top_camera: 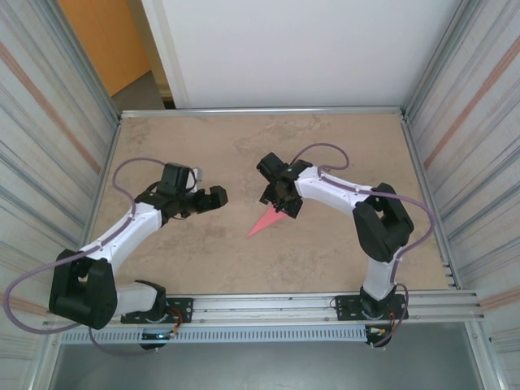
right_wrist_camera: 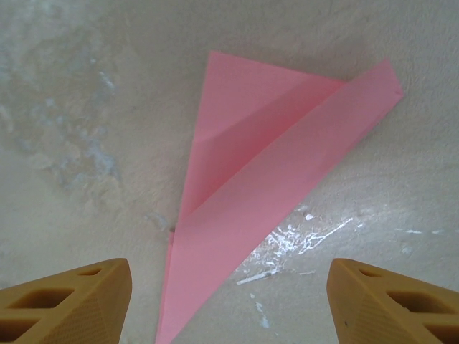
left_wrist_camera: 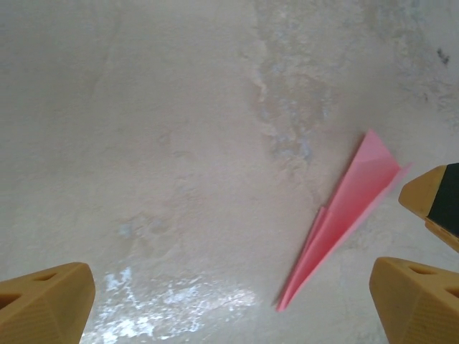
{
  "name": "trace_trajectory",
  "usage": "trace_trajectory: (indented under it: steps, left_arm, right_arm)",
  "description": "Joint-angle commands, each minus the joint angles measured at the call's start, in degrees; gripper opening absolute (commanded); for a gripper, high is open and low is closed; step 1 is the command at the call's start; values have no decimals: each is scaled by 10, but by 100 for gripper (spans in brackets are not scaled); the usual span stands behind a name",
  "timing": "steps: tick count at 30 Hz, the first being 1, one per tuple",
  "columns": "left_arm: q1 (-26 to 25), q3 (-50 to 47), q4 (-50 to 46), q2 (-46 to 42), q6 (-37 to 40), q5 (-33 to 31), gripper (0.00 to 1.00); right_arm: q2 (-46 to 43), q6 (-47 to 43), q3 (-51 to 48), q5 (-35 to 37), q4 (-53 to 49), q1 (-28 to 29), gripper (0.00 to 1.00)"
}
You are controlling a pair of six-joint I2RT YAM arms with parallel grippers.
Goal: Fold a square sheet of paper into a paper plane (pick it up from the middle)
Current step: Turn over a paper plane at the center of the table.
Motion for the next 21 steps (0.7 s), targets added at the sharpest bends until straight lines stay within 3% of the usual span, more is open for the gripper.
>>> trace_trajectory:
  steps: [1, 13, 21]
  left_arm:
    - [10, -17, 1, -21, 19, -18, 99]
    - [15, -37, 13, -17, 28, -1, 99]
    - [15, -37, 20, -8, 23, 5, 99]
  right_arm:
    - [32, 53, 31, 17, -49, 10, 72]
    - [79, 85, 70, 0, -89, 12, 65]
    - [66, 110, 60, -4, -100, 14, 49]
